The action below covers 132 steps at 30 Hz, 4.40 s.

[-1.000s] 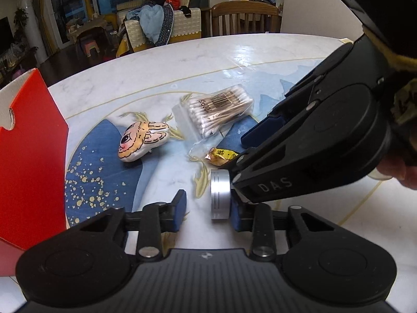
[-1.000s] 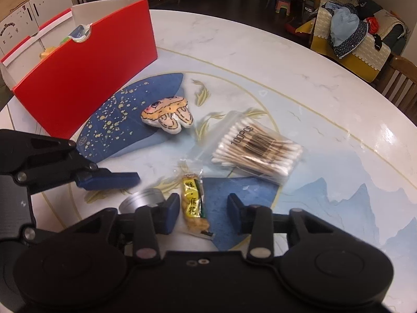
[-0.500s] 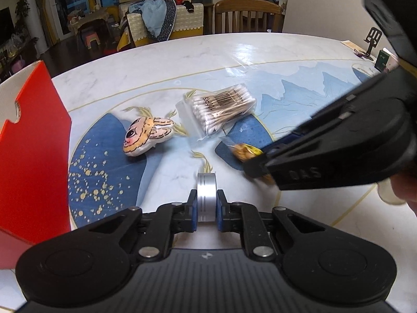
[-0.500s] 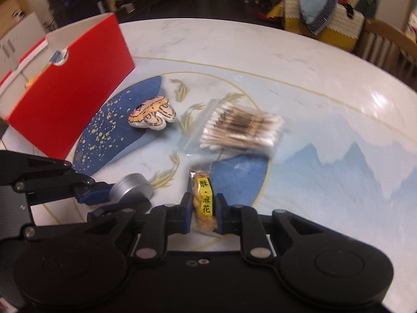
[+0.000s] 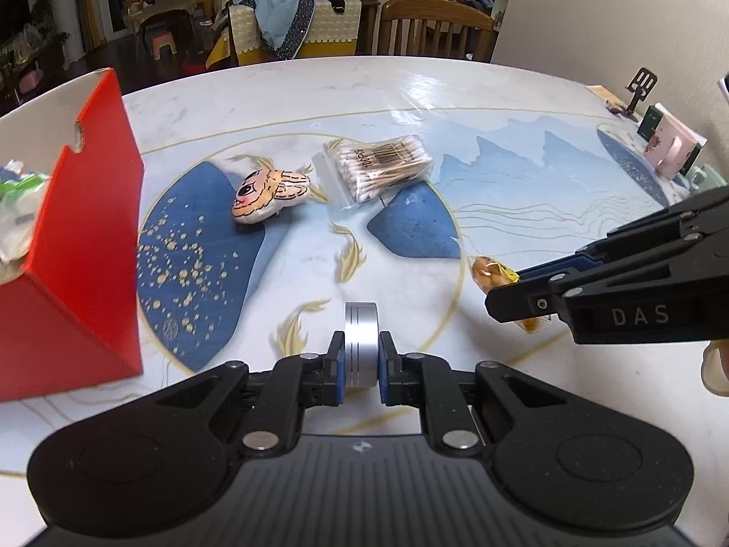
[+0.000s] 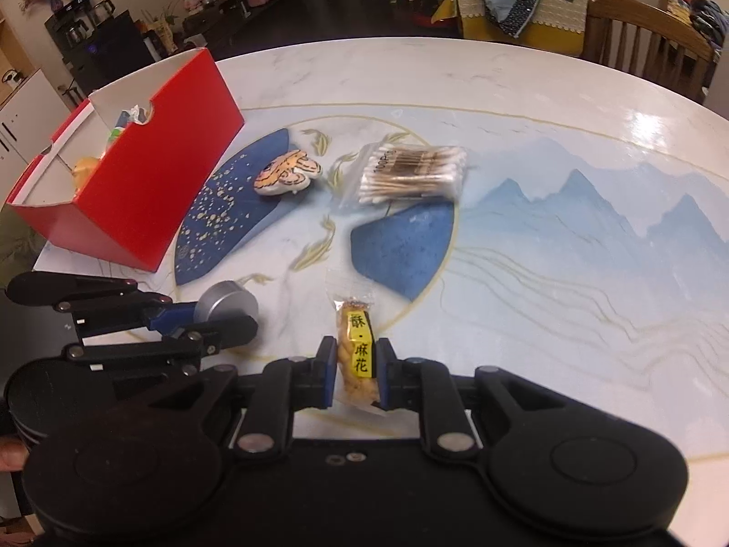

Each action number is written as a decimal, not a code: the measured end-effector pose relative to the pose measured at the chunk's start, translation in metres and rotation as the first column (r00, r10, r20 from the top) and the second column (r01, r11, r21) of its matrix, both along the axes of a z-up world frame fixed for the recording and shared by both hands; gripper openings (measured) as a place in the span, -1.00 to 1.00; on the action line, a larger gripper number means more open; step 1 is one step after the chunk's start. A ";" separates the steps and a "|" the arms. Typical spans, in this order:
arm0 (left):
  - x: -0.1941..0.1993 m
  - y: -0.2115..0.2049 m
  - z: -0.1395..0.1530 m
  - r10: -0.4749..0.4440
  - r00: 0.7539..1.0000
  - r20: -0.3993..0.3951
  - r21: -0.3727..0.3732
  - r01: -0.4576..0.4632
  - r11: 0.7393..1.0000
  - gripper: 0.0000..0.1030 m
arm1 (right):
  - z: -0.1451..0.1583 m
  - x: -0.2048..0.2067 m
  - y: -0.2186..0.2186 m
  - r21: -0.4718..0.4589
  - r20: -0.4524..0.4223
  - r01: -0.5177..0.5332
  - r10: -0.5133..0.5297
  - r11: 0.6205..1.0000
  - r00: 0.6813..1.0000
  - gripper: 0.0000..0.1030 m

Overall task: Organize objects
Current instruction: 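Grasp the silver tin with the left gripper while the right gripper grasps the yellow snack bag, then carry the silver tin with the left gripper while the right gripper carries the snack bag toward the box, then open both grippers to drop the silver tin and yellow snack bag into the box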

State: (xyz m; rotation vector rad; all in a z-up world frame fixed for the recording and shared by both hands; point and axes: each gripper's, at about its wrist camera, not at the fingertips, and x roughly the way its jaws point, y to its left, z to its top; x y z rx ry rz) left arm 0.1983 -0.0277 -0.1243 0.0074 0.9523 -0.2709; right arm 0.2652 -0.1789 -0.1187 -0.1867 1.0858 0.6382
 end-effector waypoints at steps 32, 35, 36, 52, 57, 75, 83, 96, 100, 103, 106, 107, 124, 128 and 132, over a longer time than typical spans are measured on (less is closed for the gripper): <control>-0.056 0.135 0.080 -0.023 0.999 0.048 -0.062 0.026 0.998 -0.76 | 0.085 -0.096 0.095 0.007 0.126 -0.019 0.018 1.000 0.992 -0.67; -0.058 0.156 0.087 -0.020 0.998 0.065 -0.057 0.023 0.998 -0.76 | 0.090 -0.101 0.110 0.007 0.139 -0.024 0.023 1.000 0.990 -0.67; -0.058 0.164 0.089 -0.018 0.997 0.069 -0.057 0.021 0.998 -0.76 | 0.092 -0.102 0.116 0.007 0.142 -0.026 0.025 1.000 0.989 -0.67; -0.045 0.279 0.109 0.088 0.988 0.123 -0.006 -0.088 0.996 -0.76 | 0.110 -0.099 0.212 0.002 0.200 -0.094 0.092 0.996 0.975 -0.67; -0.027 0.303 0.105 0.112 0.986 0.123 0.018 -0.115 0.993 -0.76 | 0.109 -0.084 0.243 -0.001 0.196 -0.099 0.097 0.995 0.976 -0.67; 0.073 0.326 0.082 0.108 0.991 0.082 0.079 -0.115 0.990 -0.76 | 0.059 -0.035 0.319 -0.078 0.118 -0.148 0.157 0.986 0.981 -0.67; 0.110 0.312 0.059 0.067 0.997 0.028 0.104 -0.070 0.992 -0.75 | 0.026 -0.023 0.344 -0.104 0.058 -0.155 0.161 0.982 0.985 -0.68; 0.138 0.311 0.025 0.057 0.993 -0.099 0.055 -0.052 0.997 -0.75 | -0.008 -0.015 0.359 -0.148 0.002 -0.169 0.171 0.974 0.985 -0.67; 0.142 0.310 0.022 0.052 0.992 -0.117 0.051 -0.046 0.998 -0.75 | -0.009 -0.014 0.360 -0.142 0.003 -0.163 0.165 0.976 0.986 -0.66; 0.144 0.309 0.020 0.048 0.989 -0.137 0.040 -0.043 0.998 -0.75 | -0.009 -0.015 0.358 -0.136 -0.010 -0.178 0.178 0.975 0.984 -0.61; 0.144 0.310 0.017 0.054 0.987 -0.149 0.020 -0.051 0.998 -0.75 | -0.007 -0.017 0.356 -0.135 -0.008 -0.187 0.188 0.973 0.982 -0.56; 0.144 0.310 0.016 0.057 0.987 -0.149 0.019 -0.055 0.998 -0.73 | -0.006 -0.018 0.354 -0.132 -0.009 -0.189 0.190 0.973 0.982 -0.54; 0.115 0.316 0.044 0.107 0.992 -0.063 0.015 -0.106 0.994 -0.63 | 0.040 -0.026 0.316 -0.040 0.067 -0.152 0.154 0.988 0.986 -0.20; 0.103 0.315 0.057 0.107 0.994 -0.034 0.017 -0.107 0.994 -0.63 | 0.053 -0.030 0.305 -0.014 0.095 -0.147 0.148 0.989 0.984 0.13; 0.090 0.313 0.069 0.115 0.993 -0.010 0.024 -0.115 0.993 -0.63 | 0.065 -0.036 0.295 0.006 0.119 -0.148 0.146 0.989 0.982 0.20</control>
